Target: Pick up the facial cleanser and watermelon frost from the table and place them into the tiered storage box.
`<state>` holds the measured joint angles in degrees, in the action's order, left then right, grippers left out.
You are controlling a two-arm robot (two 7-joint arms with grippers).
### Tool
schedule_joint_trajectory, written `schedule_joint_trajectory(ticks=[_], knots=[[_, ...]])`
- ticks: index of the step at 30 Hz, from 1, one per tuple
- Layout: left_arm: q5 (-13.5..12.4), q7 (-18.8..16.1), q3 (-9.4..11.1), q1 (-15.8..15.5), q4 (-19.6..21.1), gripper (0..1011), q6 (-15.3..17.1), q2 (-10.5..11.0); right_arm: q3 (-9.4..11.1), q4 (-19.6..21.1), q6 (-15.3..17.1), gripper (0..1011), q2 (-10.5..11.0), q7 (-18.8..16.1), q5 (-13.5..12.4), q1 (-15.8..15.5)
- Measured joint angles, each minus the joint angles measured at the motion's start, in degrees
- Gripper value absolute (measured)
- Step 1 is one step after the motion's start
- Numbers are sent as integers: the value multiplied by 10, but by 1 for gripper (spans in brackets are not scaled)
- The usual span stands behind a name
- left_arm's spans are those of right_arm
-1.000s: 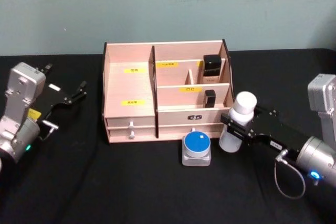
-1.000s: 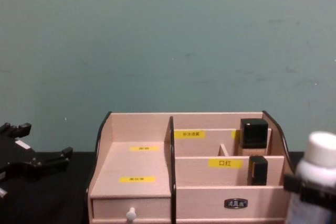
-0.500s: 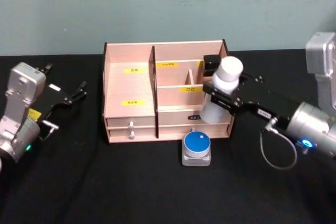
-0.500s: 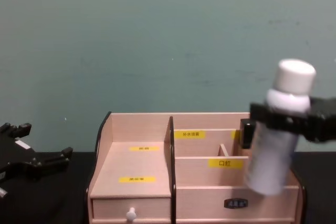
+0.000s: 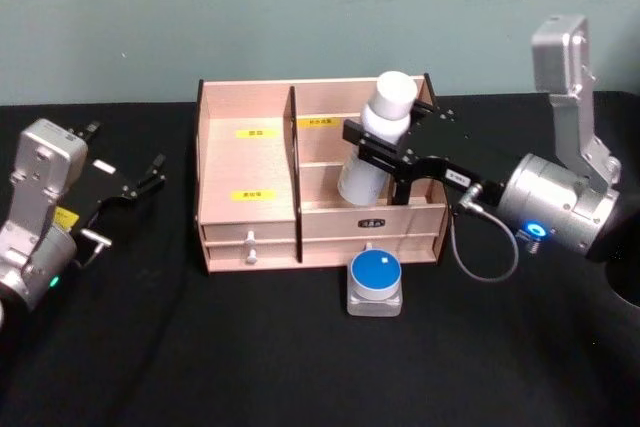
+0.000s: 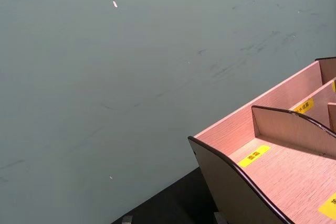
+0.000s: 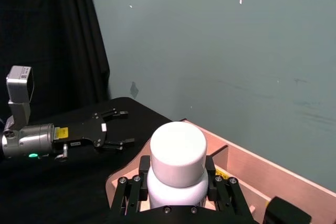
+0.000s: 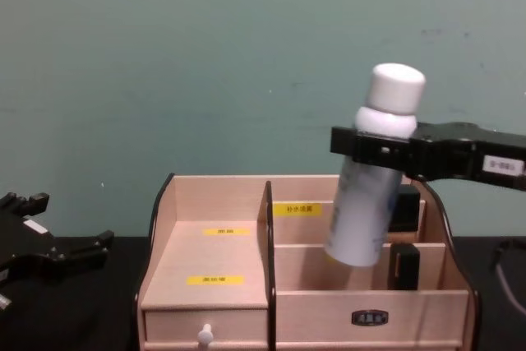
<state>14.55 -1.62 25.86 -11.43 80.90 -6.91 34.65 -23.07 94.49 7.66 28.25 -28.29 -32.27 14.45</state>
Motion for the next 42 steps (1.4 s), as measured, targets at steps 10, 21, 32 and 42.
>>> schedule_joint_trajectory(ticks=[10, 21, 32, 42], knots=[[0, 0, 0, 0, 0, 1001, 0, 0, -26, -52, 2, 593, -21, 17, 15, 49], [0, 0, 0, 0, 0, 1001, 0, 0, -37, -101, -2, 593, -43, 31, 44, 86], [0, 0, 0, 0, 0, 1001, 0, 0, -39, -127, -3, 593, -62, 33, 60, 107], [0, 0, 0, 0, 0, 1001, 0, 0, -44, -153, -9, 593, -79, 32, 77, 122]])
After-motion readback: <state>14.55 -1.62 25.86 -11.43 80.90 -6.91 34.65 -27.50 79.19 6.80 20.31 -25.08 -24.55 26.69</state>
